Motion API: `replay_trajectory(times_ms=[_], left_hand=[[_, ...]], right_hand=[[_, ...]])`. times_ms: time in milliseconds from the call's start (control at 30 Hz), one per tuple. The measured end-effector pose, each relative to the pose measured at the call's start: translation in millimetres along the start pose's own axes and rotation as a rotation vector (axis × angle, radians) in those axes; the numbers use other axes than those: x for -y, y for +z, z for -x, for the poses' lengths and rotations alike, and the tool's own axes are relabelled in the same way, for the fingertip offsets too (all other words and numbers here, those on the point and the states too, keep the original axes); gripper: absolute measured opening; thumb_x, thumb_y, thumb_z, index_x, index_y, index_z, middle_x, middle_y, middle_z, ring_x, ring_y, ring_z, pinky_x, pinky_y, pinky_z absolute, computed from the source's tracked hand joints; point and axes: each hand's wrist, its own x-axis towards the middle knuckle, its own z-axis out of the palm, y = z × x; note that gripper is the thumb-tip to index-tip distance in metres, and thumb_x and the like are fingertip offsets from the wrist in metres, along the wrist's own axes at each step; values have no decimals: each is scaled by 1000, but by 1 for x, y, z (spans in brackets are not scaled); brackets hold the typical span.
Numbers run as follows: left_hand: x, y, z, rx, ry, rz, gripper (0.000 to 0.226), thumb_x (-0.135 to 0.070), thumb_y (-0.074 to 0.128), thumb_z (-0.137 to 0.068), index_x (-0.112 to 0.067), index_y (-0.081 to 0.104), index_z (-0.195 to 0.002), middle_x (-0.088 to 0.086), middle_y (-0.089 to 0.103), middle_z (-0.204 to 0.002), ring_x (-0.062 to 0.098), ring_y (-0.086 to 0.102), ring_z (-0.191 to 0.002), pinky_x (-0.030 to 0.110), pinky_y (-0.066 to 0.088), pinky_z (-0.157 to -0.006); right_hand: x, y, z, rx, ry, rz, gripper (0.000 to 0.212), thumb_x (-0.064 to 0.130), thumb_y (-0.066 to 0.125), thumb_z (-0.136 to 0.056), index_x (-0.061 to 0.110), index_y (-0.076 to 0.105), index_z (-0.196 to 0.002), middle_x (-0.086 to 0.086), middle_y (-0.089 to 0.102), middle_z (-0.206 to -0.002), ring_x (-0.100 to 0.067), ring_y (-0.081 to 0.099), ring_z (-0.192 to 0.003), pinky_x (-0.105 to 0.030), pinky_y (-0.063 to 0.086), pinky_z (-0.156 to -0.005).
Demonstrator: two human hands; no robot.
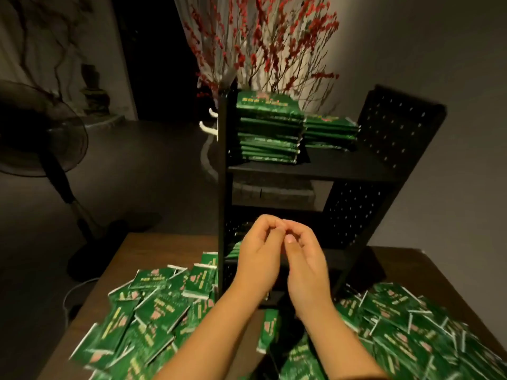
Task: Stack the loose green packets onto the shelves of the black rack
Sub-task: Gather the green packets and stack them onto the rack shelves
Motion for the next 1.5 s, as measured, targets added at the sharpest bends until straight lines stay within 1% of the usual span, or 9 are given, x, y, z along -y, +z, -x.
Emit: replay_trajectory(times_ms=[133,267,433,600,733,900,1067,1333,1500], left_hand=[[63,-24,17,150,-221,-202,19,-12,52,-98,-26,61,-88,-12,64,-77,-2,57,-68,16,43,-65],[112,-37,42,205,-293,-359,15,-17,55,-97,-30,60,-93,-1,60,-80,3,50,-67,18,41,-66],[164,-45,83,497,-469,-735,31,-24,66,-89,-16,54,-116,0,60,-111,19,57,-103,36,48,-95],[201,-54,132,700,-666,-1140,86,-56,75,-76,-17,34,-140,7,41,-137,29,37,-127,45,36,-111],[217,-55,150,813,-642,-1254,107,-53,80,-72,-17,19,-151,8,32,-145,30,29,-134,47,30,-115],[226,-55,151,769,-586,-1283,108,-51,78,-75,-17,13,-154,6,30,-148,29,29,-137,51,28,-115],[229,-56,144,742,-611,-1323,91,-59,72,-77,-16,28,-145,7,37,-140,29,33,-131,49,29,-111],[226,-65,125,835,-716,-1246,101,-77,66,-68,-16,32,-140,6,40,-143,28,34,-135,52,25,-116],[220,-68,110,988,-740,-1310,79,-34,82,-75,-16,31,-133,8,54,-135,28,52,-125,46,35,-105]], right_hand=[[-66,-17,13,15,104,206,17,17,50,-94,28,62,-90,6,66,-91,-5,63,-89,-31,51,-81],[-115,-26,33,193,242,418,28,5,53,-95,29,61,-84,9,64,-86,-2,58,-81,-16,42,-71],[-172,-47,57,484,414,862,17,13,51,-98,20,61,-110,4,57,-111,-10,59,-90,-8,36,-64],[-201,-70,76,733,751,1073,86,31,76,-81,14,28,-151,-7,23,-159,-27,31,-142,-36,30,-116],[-209,-72,75,954,806,1210,125,35,84,-66,26,-1,-157,-6,-11,-163,-37,-5,-149,-55,10,-120],[-221,-75,66,1021,726,1317,143,53,86,-56,25,-11,-156,-13,-1,-164,-39,-3,-149,-55,8,-120],[-234,-76,68,993,488,1378,133,62,82,-57,18,5,-156,-5,43,-138,-24,41,-129,-48,31,-115],[-247,-83,74,1094,226,1343,106,75,61,-57,12,43,-140,-6,47,-143,-25,44,-134,-46,34,-115],[-243,-78,72,958,203,1319,79,62,72,-67,10,50,-122,4,56,-108,-14,55,-100,-37,45,-102]])
